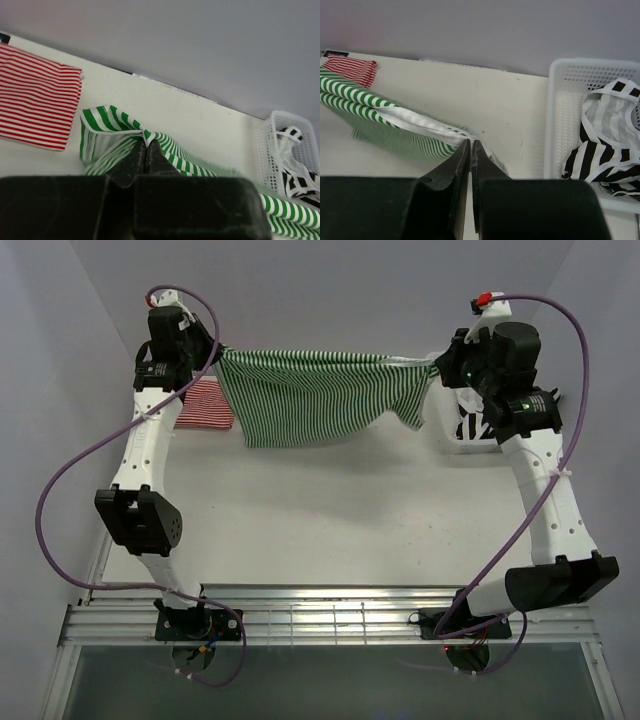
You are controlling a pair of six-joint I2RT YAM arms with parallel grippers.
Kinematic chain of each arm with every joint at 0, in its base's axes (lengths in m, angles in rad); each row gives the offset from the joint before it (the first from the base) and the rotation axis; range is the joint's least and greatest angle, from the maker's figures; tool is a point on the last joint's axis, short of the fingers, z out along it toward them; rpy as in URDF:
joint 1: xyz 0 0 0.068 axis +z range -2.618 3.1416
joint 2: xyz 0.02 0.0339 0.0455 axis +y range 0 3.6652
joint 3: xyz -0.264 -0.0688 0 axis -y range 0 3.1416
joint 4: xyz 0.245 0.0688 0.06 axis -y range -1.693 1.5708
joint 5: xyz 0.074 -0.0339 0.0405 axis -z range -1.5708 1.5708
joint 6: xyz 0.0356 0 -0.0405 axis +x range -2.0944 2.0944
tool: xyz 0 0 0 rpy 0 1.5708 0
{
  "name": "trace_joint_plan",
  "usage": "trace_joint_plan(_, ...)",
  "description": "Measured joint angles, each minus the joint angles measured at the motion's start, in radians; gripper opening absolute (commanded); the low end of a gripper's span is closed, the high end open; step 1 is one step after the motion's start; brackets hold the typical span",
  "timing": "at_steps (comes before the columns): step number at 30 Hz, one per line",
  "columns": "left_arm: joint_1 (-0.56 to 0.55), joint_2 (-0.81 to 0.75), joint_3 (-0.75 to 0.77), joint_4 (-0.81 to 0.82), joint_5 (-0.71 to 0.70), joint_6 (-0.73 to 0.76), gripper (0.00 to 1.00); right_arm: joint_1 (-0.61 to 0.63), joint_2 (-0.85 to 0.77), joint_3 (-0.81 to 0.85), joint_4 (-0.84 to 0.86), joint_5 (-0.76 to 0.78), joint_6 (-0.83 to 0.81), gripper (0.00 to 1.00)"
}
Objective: Fold and stack the tank tops
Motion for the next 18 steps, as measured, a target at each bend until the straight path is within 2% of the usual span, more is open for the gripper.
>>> trace_joint_plan(3, 0.000, -0.034, 0.029, 0.004, 0.047, 0.011, 0.00, -0.034, -0.050, -0.014, 0.017, -0.047, -0.001, 0.08)
trace_joint_plan(5, -0.002, -0.102, -0.014, 0.026, 0.070, 0.016, 0.00, -0.050, -0.127, -0.090, 0.043, -0.070, 0.000, 0.08)
trace_joint_plan(7, -0.002, -0.216, -0.150, 0.058, 0.091, 0.015, 0.00, -0.055, -0.218, -0.200, 0.075, -0.082, 0.003, 0.08)
trace_joint_plan(9, 0.000, -0.350, -0.355, 0.093, 0.112, 0.002, 0.00, -0.057, -0.324, -0.349, 0.085, -0.096, 0.013, 0.11)
trace_joint_plan(10, 0.002, -0.416, -0.460, 0.095, 0.120, -0.010, 0.07, -0.058, -0.374, -0.438, 0.100, -0.102, 0.020, 0.14)
trace_joint_plan(11, 0.003, -0.472, -0.563, 0.093, 0.126, -0.024, 0.41, -0.060, -0.415, -0.521, 0.095, -0.110, 0.032, 0.16)
trace_joint_plan(12, 0.004, -0.521, -0.669, 0.095, 0.134, -0.037, 0.57, -0.061, -0.452, -0.599, 0.087, -0.121, 0.046, 0.23)
trace_joint_plan(13, 0.005, -0.569, -0.782, 0.106, 0.144, -0.058, 0.77, -0.061, -0.481, -0.674, 0.081, -0.127, 0.064, 0.36)
trace_joint_plan(14, 0.005, -0.615, -0.889, 0.096, 0.162, -0.076, 0.98, -0.061, -0.506, -0.753, 0.077, -0.136, 0.088, 0.53)
trace_joint_plan(15, 0.008, -0.650, -0.983, 0.069, 0.175, -0.091, 0.98, -0.061, -0.525, -0.825, 0.060, -0.148, 0.115, 0.75)
trace_joint_plan(17, 0.009, -0.705, -1.112, -0.003, 0.188, -0.120, 0.98, -0.061, -0.550, -0.947, 0.011, -0.167, 0.149, 0.93)
trace_joint_plan(18, 0.009, -0.730, -1.152, -0.050, 0.186, -0.126, 0.98, -0.061, -0.556, -0.980, -0.018, -0.173, 0.159, 0.98)
